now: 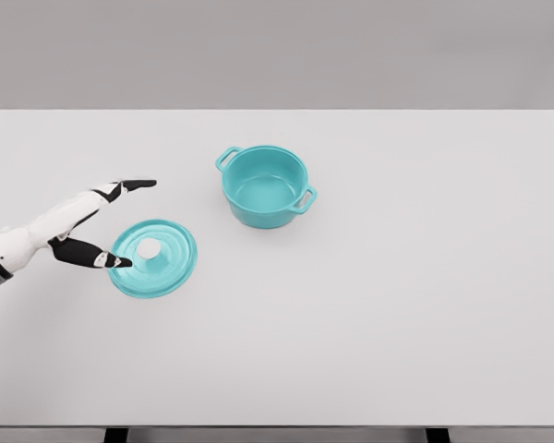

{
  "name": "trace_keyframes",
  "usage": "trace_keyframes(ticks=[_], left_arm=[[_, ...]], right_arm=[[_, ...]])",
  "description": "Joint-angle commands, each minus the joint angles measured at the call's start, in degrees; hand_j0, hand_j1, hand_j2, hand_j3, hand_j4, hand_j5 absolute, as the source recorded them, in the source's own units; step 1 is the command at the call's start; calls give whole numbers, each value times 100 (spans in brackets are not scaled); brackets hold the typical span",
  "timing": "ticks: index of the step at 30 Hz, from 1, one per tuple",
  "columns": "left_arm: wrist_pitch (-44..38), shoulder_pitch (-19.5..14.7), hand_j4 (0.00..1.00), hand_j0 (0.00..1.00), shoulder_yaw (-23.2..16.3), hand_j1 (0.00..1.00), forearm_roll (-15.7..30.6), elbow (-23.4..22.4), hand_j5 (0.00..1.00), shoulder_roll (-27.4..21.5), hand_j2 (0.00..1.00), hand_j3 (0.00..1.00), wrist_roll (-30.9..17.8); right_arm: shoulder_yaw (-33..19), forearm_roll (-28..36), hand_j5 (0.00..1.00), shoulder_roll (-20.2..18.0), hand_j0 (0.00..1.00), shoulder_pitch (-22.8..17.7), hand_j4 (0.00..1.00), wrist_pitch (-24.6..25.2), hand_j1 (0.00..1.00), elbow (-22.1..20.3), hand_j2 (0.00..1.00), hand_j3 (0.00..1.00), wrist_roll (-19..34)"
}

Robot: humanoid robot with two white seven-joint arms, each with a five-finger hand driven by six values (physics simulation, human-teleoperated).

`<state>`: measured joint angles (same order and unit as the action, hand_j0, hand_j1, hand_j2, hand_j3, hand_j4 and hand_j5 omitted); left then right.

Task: Cover the pot with left arm

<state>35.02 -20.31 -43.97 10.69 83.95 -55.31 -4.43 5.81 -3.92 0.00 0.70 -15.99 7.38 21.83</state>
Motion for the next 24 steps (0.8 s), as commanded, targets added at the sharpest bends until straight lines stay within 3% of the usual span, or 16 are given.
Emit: trace_keyframes(ticks=[1,3,4,8,11,17,24], left_arm=[[-2,18,100,100,-15,100,-5,-89,100,240,100,100,-23],[-2,53,97,97,-111,97,187,-80,97,240,97,97,-14],[-2,53,88,88,-261,88,390,-54,88,187,88,88,-14],[-2,79,84,84,-261,84,715,8,84,179,84,84,-93],[-2,211,86,86,-208,86,1049,-80,86,179,86,86,-216],[-2,167,88,88,-217,88,988,-616,88,240,88,88,-234],[-2,185,87,87,-243,87,891,-388,87,275,87,87,-207]], right_arm=[[-1,-3,100,0,100,0,100,-1,100,0,100,100,6],[-1,-3,100,0,100,0,100,-1,100,0,100,100,-3],[-1,-3,100,0,100,0,100,-1,100,0,100,100,-3],[-1,-3,100,0,100,0,100,-1,100,0,100,100,5],[-1,-3,100,0,100,0,100,-1,100,0,100,100,-3],[-1,-3,100,0,100,0,100,-1,100,0,100,100,-3],[-1,-3,100,0,100,0,100,-1,100,0,100,100,5]])
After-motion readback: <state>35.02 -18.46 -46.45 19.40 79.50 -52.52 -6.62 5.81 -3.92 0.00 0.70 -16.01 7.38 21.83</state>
